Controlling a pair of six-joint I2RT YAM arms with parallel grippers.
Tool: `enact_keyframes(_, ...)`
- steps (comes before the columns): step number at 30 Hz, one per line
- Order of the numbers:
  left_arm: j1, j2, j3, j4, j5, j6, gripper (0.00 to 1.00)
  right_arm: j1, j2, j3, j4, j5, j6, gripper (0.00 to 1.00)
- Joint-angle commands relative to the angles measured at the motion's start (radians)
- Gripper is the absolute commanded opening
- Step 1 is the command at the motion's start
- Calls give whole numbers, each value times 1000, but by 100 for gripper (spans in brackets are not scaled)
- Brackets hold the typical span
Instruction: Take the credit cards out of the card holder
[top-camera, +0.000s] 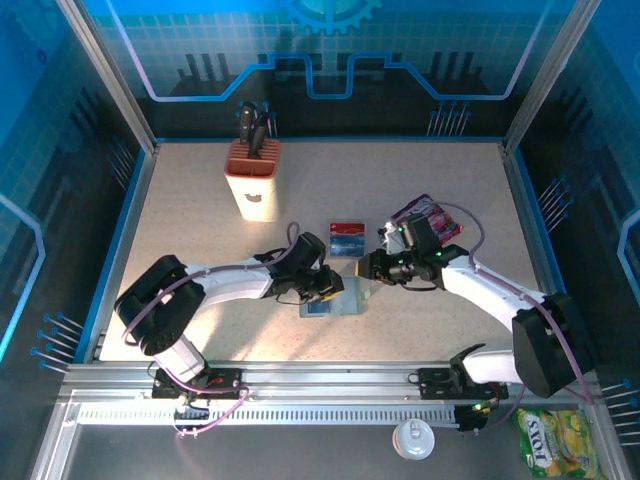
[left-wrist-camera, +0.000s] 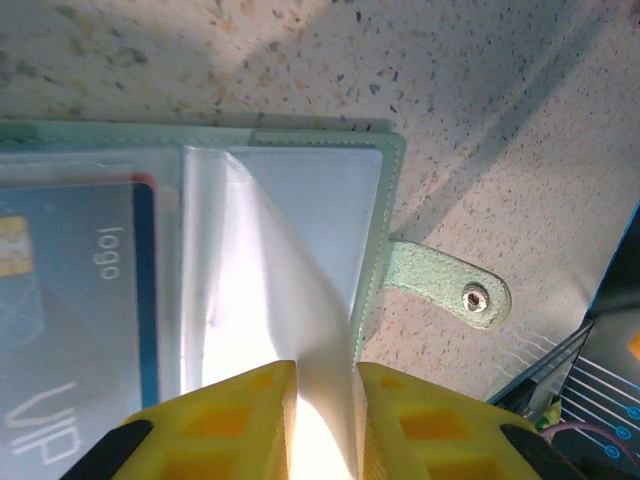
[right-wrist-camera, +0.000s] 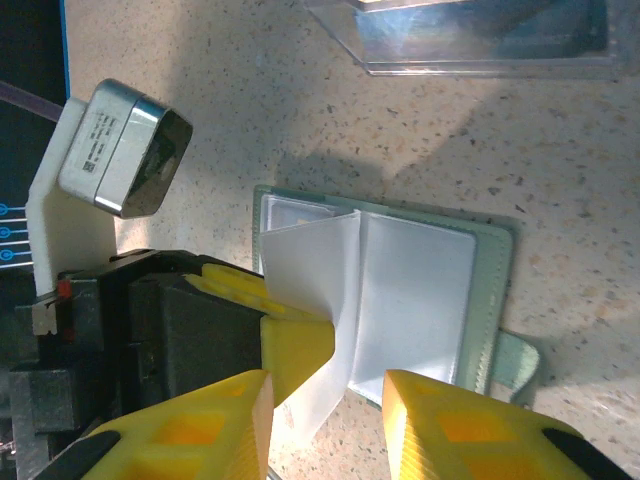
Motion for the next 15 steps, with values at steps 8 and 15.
enact_keyframes(8,-80,80,68,-1,-76,-70,23,-63,-34,-19,-88,-92,-97,35)
enact_keyframes(15,-95,93,112,-19,-96,-69,31,-82,-57,-32,-109,-116,-111,36)
